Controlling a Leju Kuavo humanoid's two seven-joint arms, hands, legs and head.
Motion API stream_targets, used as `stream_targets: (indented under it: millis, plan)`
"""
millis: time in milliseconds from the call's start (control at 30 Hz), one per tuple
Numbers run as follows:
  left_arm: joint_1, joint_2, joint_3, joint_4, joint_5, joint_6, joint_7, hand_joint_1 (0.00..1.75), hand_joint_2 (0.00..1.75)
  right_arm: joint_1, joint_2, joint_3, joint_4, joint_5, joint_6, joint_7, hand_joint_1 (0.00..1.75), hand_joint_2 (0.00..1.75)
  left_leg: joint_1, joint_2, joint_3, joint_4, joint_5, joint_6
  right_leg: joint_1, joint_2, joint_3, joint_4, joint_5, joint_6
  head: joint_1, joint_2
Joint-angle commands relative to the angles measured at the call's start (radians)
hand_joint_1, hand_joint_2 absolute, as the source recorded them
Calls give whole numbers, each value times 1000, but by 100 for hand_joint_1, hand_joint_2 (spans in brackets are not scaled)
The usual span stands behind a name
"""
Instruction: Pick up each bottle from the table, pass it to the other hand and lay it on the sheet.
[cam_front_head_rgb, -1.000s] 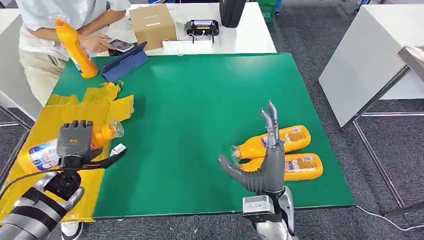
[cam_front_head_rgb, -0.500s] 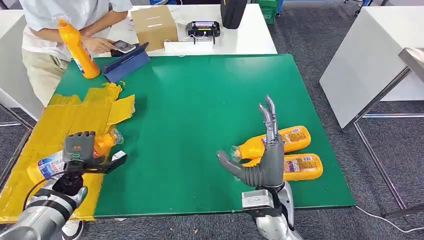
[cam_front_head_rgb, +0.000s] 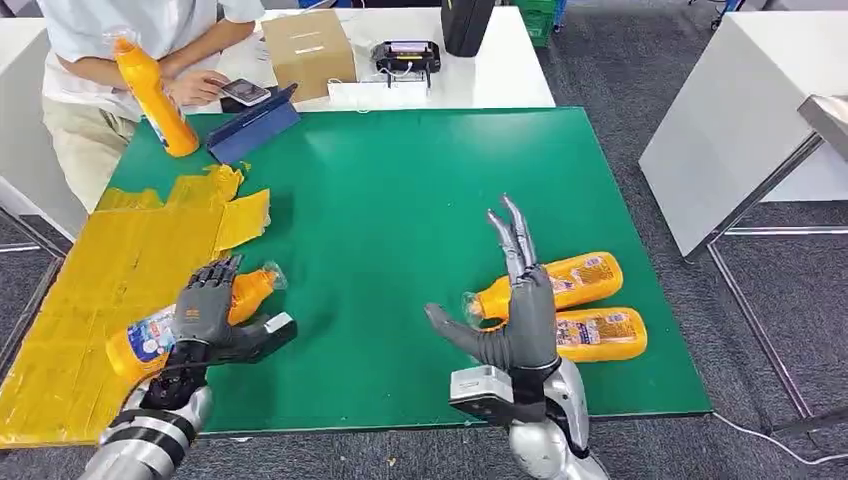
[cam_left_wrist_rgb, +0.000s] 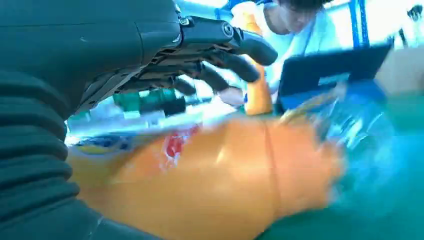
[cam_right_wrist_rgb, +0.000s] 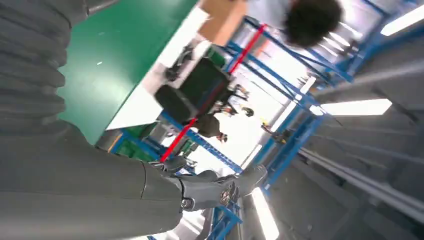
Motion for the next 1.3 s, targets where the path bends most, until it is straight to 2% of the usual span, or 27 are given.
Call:
stream_targets:
  millis: [33,100,133,300,333,500,633,667,733,867,967,1200,1300]
  plan:
    - [243,-156,130,-629,199,38,-212,0,175,-128,-115,12,161,244,89,179,0,175,1,-1,3,1,-3,0,0,4,4,-1,-2,0,0,0]
    - [280,-161,127,-729,347,38,-265,0,175,-161,-143,9,192,287,145,220,0,175,2,0,2,2,-4,0,1,6,3,-1,-2,0,0,0]
    - [312,-186,166,-795,437,38,-357,0,175,-182,-164,11,205,301,179,236,0,175,1,1,2,1,-4,0,1,6,2,-1,-2,0,0,0]
    - [331,-179,180,-833,469,38,-377,0,175,-194,-167,0,215,298,182,233,0,175,1,3,1,2,-4,0,1,8,1,0,-2,-1,0,0]
    - [339,-189,192,-858,577,38,-442,0,175,-208,-183,5,222,322,200,255,0,175,1,1,1,1,-4,0,0,6,2,0,-2,-1,0,0]
    - [355,-168,174,-891,631,33,-445,0,175,-232,-200,-7,244,313,221,258,0,175,1,0,1,0,-3,0,1,5,1,-1,-2,0,0,0]
    - [383,-153,137,-956,824,-66,-488,0,175,-299,-256,-2,335,420,292,333,0,175,1,0,3,1,-5,0,0,7,4,-1,-3,-1,0,0]
    - [393,-156,127,-974,847,-90,-497,0,175,-320,-267,1,378,416,336,326,0,175,1,0,1,1,-4,1,1,6,2,-1,-2,0,0,0]
    - [401,-161,117,-980,847,-93,-503,0,175,-336,-280,-1,422,409,346,310,0,175,1,0,2,1,-4,1,0,7,3,-1,-2,0,0,0]
    - [392,-162,80,-953,876,-112,-521,0,175,-407,-357,49,553,366,453,264,0,175,0,-2,-1,0,-2,1,-1,1,1,-1,-1,0,0,0]
    - [375,-166,80,-893,910,-120,-508,0,175,-447,-376,65,624,370,452,263,0,175,-2,-3,0,0,-2,1,-1,2,2,-1,-1,1,0,0]
    - [372,-177,86,-860,930,-109,-533,0,175,-459,-380,75,651,357,460,266,0,175,-1,-3,3,0,-3,1,-1,4,5,-2,-1,0,0,0]
    - [370,-180,82,-855,933,-107,-536,0,175,-469,-375,79,677,356,461,272,0,175,-2,-3,-1,0,-1,1,-1,1,0,-1,0,1,0,0]
